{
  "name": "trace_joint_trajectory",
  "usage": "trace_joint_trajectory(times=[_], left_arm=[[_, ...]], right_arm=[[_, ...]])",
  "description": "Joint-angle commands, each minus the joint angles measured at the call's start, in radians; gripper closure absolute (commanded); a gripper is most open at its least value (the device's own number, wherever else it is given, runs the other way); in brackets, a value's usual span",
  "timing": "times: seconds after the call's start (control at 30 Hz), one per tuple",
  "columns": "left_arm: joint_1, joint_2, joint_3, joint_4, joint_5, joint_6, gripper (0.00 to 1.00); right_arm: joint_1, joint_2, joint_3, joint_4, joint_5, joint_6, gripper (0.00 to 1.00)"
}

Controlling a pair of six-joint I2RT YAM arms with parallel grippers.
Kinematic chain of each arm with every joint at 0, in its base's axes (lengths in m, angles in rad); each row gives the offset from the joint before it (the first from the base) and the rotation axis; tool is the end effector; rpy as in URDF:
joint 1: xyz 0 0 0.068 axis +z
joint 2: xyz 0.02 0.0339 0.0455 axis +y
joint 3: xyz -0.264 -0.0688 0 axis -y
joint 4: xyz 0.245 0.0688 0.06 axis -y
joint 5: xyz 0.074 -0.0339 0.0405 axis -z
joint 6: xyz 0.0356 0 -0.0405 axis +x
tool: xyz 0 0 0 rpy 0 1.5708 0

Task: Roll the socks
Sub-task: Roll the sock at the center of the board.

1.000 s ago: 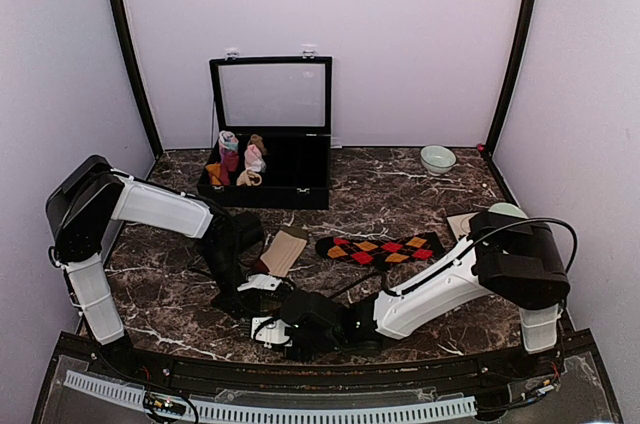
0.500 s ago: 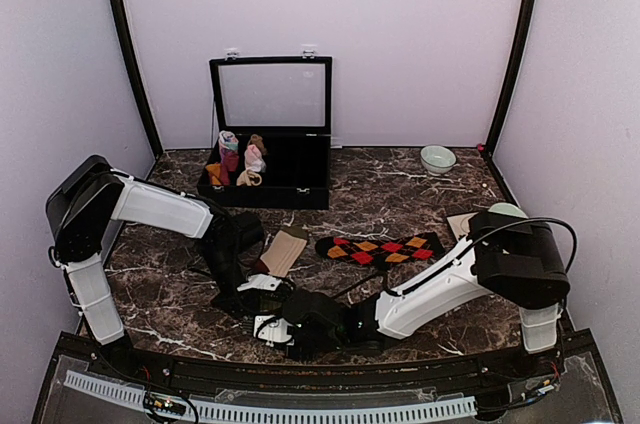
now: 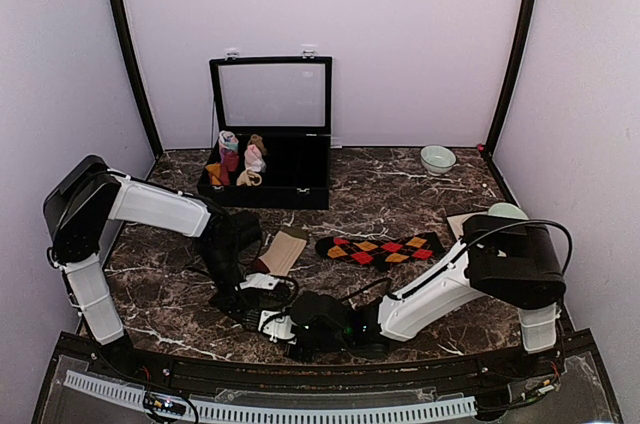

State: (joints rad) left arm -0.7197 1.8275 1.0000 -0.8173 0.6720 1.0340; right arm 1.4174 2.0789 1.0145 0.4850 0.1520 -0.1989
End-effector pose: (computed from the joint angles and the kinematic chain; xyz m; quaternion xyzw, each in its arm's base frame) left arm 0.2031 -0.2075 0.1275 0.7174 0.6128 -0.3309 0.0171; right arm 0.0681 0.4055 0.0992 -0.6092 0.6320 0.2166 0.4272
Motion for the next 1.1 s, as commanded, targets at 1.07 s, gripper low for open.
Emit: trace_joint_trajectory(times=[1.07], left_arm=[[0.0,-0.599,-0.385,0.221,-0.223,0.07,0.66]], right_arm=[[-0.189,0.17,0.118,-0.588,-0.58,0.644,1.0]])
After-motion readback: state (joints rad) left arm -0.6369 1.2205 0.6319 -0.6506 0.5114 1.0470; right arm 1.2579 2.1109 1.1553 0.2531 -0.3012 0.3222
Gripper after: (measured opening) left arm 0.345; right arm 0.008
